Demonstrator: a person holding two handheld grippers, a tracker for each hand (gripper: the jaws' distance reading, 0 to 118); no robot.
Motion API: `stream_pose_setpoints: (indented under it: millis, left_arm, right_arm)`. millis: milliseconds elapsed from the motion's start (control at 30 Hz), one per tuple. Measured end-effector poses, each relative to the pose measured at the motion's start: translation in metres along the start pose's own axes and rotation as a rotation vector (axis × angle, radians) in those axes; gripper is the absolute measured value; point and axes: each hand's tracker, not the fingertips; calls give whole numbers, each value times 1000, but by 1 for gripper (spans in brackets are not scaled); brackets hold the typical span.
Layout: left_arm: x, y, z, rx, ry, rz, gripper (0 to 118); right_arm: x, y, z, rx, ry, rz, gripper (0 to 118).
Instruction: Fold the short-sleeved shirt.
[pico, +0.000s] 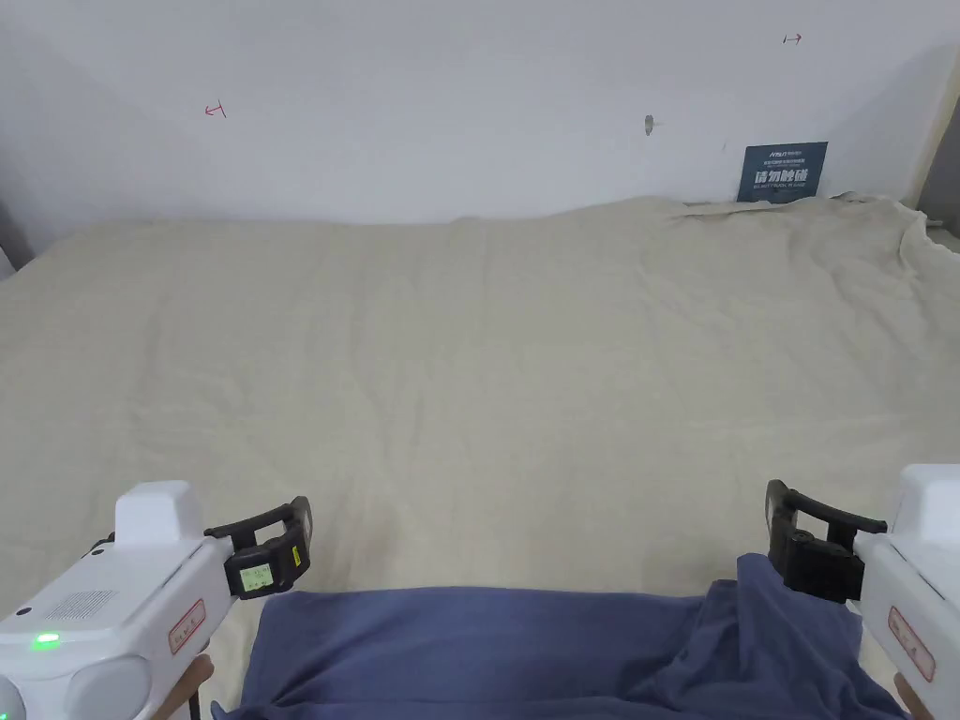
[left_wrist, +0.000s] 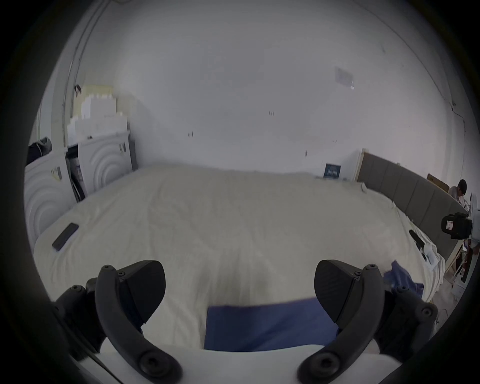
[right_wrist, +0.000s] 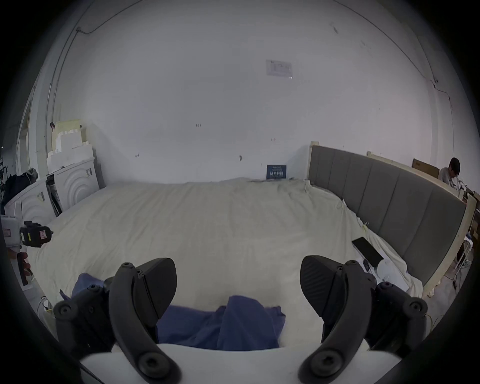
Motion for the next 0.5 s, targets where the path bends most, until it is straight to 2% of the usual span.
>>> stream_pose_setpoints:
  millis: [133,200,233,267,333,367,500]
  left_arm:
    - [3,-6,-4,95,5,-24,112]
    - [8,-10,-4,104,13,-49,97]
    - [11,-12,-5,111,23,-60,82]
    - [13,-13,-6,110,36,-79,57]
    - [19,-16,-7,114,82,-128,13]
    - [20,-18,-8,109,88,-135,0]
    - [19,-17,-8,72,38,-94,0]
  right_arm:
    - [-8,0,1,35,-19,1,99]
    - [-10,-1,3,51,-22,-8,91]
    - [-11,-2,4,59,-19,-13,80]
    - [-11,-2,4,67,-19,-19,57]
    - [-13,-3,5,80,-22,-25,11]
    - [-13,-2,5,75,-26,-23,0]
    - [-15,-1,4,71,-8,-11,0]
